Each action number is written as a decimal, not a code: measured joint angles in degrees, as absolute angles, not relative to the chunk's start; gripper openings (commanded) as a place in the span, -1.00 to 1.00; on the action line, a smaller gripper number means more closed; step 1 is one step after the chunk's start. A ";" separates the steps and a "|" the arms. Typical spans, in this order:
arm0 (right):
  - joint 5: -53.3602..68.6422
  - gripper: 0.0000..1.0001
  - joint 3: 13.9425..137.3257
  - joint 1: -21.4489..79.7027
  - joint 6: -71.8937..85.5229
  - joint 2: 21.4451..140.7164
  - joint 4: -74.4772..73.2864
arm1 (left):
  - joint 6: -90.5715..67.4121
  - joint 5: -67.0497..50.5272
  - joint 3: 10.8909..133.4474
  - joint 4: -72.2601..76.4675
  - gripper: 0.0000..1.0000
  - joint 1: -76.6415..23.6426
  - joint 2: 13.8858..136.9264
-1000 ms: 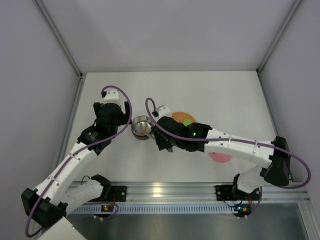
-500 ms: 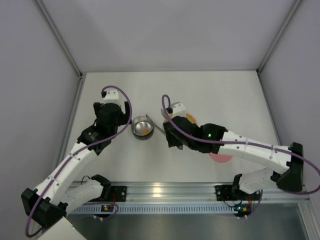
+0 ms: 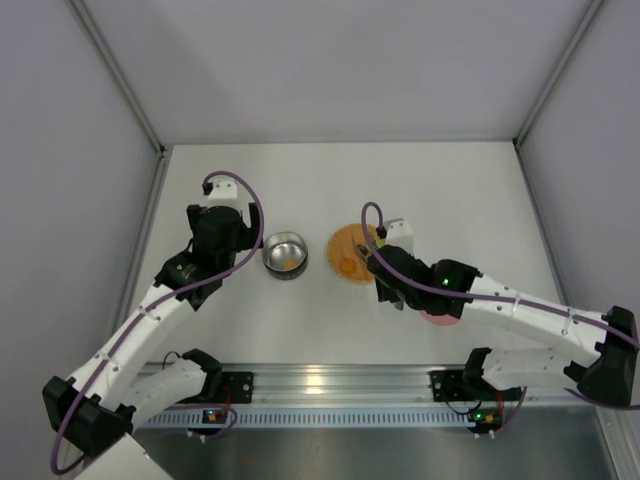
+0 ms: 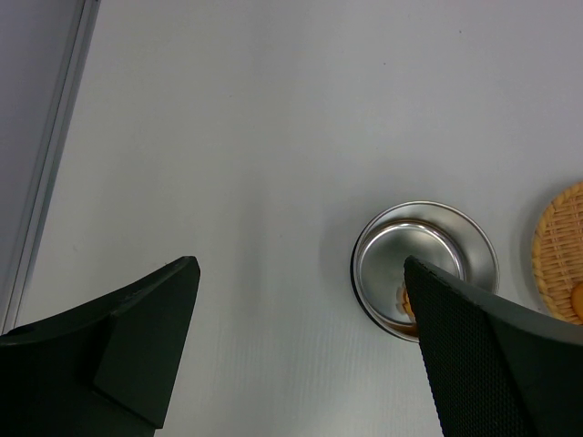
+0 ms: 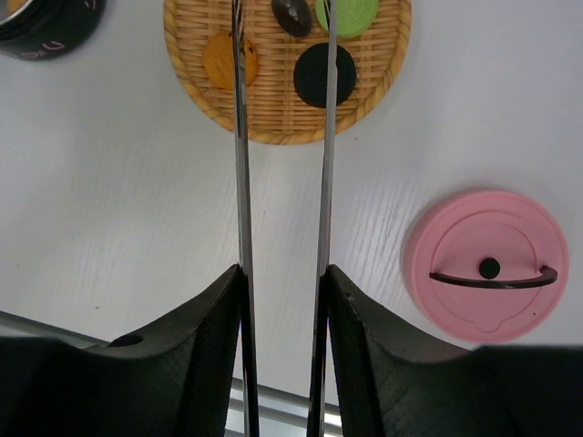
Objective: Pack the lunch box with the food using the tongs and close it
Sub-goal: Pick up the fake food from the plate, then place the fake food in the packing box, then pick up the fake food from the plate, then place the fake food in the packing box, then pick up the fake food from the plate.
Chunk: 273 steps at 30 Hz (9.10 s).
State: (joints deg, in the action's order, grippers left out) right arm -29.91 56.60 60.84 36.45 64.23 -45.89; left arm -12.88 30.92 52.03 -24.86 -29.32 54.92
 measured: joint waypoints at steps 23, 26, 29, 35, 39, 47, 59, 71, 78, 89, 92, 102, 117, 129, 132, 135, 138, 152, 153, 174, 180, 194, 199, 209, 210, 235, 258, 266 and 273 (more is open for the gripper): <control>-26.30 -0.25 53.63 58.22 35.51 70.98 -42.30 | -12.88 30.89 52.05 -24.88 0.98 -29.32 54.92; -26.00 -0.30 53.63 58.19 35.33 71.35 -41.56 | -12.88 30.89 52.05 -24.88 0.98 -29.32 54.92; -25.69 -0.32 53.63 58.15 35.09 71.61 -41.32 | -12.88 30.89 52.07 -24.88 0.98 -29.32 54.92; -25.56 -0.42 53.63 57.95 35.00 71.75 -41.28 | -12.88 30.89 52.07 -24.88 0.98 -29.32 54.92; -25.61 -0.51 53.67 57.95 34.98 71.75 -41.28 | -12.88 30.89 52.07 -24.88 0.98 -29.32 54.92; -25.87 -0.61 56.49 57.95 34.92 71.75 -41.60 | -12.88 30.89 52.07 -24.88 0.98 -29.32 54.92; -25.15 -0.67 60.75 57.95 34.48 71.64 -41.69 | -12.88 30.89 52.07 -24.88 0.98 -29.32 54.92; -22.57 -0.67 70.98 61.73 33.47 75.77 -41.41 | -12.88 30.89 52.07 -24.88 0.98 -29.32 54.92; -22.28 -0.67 75.85 65.95 33.04 81.87 -41.15 | -12.88 30.89 52.07 -24.88 0.98 -29.32 54.92; -21.91 -0.28 78.56 67.90 32.80 87.39 -41.06 | -12.88 30.89 52.07 -24.88 0.98 -29.32 54.92; -21.93 -0.15 78.56 67.90 32.58 87.42 -41.06 | -12.88 30.89 52.07 -24.88 0.98 -29.32 54.92; -23.35 -0.09 78.89 67.99 32.58 87.11 -41.36 | -12.88 30.89 52.07 -24.88 0.98 -29.32 54.92; -34.68 -0.10 65.98 66.89 38.72 63.07 -48.10 | -12.88 30.87 52.07 -24.91 0.98 -29.32 54.89; -35.99 -0.13 56.93 66.87 43.81 61.41 -51.96 | -12.88 30.85 52.10 -24.93 0.98 -29.32 54.89; -36.27 -0.12 56.45 66.89 44.42 61.95 -52.16 | -12.88 30.85 52.10 -24.93 0.98 -29.32 54.89; -36.21 -0.12 55.79 66.87 44.84 62.54 -52.23 | -12.88 30.85 52.10 -24.93 0.98 -29.32 54.89; -36.16 -0.12 55.46 66.87 45.08 63.31 -52.27 | -12.88 30.85 52.10 -24.93 0.98 -29.32 54.89; -36.16 -0.11 54.70 66.87 45.19 68.86 -52.05 | -12.88 30.70 52.10 -24.93 0.98 -29.32 54.89; -36.16 -0.10 54.68 66.87 45.19 69.17 -51.96 | -12.88 30.70 52.10 -24.93 0.98 -29.32 54.89; -36.05 -0.28 54.63 66.85 45.04 69.95 -51.88 | -12.88 30.70 52.23 -25.04 0.98 -29.32 54.89; -36.03 -0.47 54.63 66.85 44.99 69.95 -51.88 | -12.88 30.70 52.29 -25.06 0.98 -29.32 54.89; -36.60 -0.51 61.12 66.85 43.05 67.99 -53.47 | -12.88 30.70 52.29 -25.28 0.98 -29.32 54.89; -35.94 -0.53 64.66 66.83 40.93 68.93 -53.12 | -12.88 30.70 52.31 -25.28 0.98 -29.32 54.89; -31.33 -0.56 76.60 66.92 35.79 80.42 -50.02 | -12.88 30.70 52.31 -25.30 0.98 -29.32 54.89; -30.89 -0.56 77.47 66.98 35.46 81.41 -49.58 | -12.88 30.70 52.31 -25.32 0.98 -29.32 54.89; -26.65 -0.02 87.20 70.65 32.93 93.51 -45.82 | -12.88 30.70 52.31 -25.34 0.98 -29.32 54.89; -38.26 -0.08 66.78 64.95 39.75 69.14 -51.00 | -12.88 30.65 52.31 -25.34 0.98 -29.32 54.89; -38.79 -0.10 62.52 63.83 41.28 70.50 -52.12 | -12.88 30.04 52.31 -25.34 0.98 -29.32 54.89; -38.92 -0.12 61.47 62.98 41.60 72.12 -51.70 | -12.88 29.82 52.31 -25.34 0.98 -29.32 54.89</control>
